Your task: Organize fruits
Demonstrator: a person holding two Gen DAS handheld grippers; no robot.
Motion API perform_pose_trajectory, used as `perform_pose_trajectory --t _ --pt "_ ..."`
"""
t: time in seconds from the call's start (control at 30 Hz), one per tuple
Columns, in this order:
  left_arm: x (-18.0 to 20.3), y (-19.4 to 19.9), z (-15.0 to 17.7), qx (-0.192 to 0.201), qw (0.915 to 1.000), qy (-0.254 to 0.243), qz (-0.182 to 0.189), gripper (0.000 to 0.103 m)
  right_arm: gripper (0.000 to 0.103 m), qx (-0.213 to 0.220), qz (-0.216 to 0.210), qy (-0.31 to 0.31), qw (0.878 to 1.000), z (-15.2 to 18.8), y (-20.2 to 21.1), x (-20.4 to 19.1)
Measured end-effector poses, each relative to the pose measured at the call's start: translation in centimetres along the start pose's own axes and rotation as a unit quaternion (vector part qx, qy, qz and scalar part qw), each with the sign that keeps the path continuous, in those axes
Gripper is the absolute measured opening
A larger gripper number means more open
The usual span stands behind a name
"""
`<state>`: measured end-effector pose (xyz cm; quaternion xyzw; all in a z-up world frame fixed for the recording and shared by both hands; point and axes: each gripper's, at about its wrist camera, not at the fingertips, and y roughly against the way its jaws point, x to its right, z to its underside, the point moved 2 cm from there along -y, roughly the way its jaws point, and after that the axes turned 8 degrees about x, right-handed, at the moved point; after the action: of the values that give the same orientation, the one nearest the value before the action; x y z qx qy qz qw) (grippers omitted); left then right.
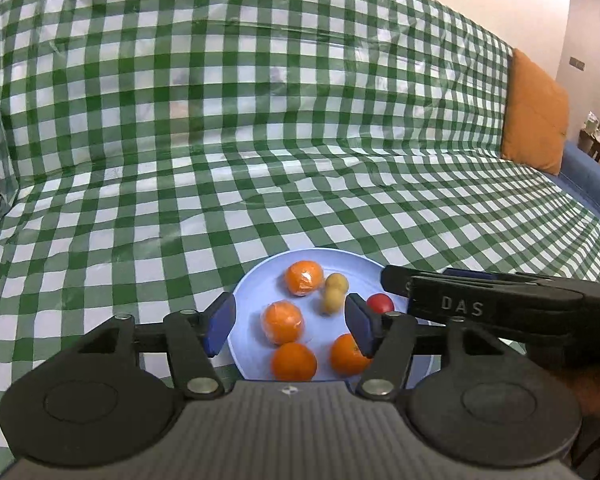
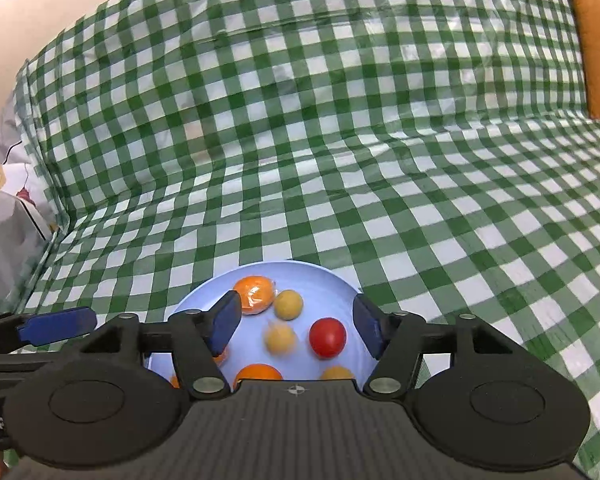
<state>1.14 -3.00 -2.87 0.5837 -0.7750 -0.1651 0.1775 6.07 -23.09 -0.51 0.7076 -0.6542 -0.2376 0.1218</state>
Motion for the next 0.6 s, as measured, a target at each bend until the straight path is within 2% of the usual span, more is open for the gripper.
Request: perform_pose_trajectory --t 0.13,0.23,0.3,0.5,0.6 --pt "-0.2 1.0 -0.1 0.010 0.9999 -0.005 -0.011 0.072 0.082 0.004 0.010 0.004 1.000 0.1 0.5 0.0" --pt "-0.2 2.7 -0.2 0.033 0.9988 -0.023 -0.027 0.079 0.093 0.010 0.016 0.003 1.000 0.2 1.3 0.0" --pt "-0.3 4.0 -0.1 0.045 0.9978 -0.030 -0.037 0.080 0.100 0.017 0.019 0.003 1.000 0.2 2.0 0.0" --pt "-0.1 7.7 1.2 0.029 0.9984 -0.014 -0.048 0.080 0.102 0.042 0.046 0.039 0.997 0.3 4.8 -0.3" --pt "0.2 8.6 1.8 0.015 0.9988 -0.003 -0.046 0.088 0.102 0.033 0.070 0.042 0.996 0.4 6.3 -0.1"
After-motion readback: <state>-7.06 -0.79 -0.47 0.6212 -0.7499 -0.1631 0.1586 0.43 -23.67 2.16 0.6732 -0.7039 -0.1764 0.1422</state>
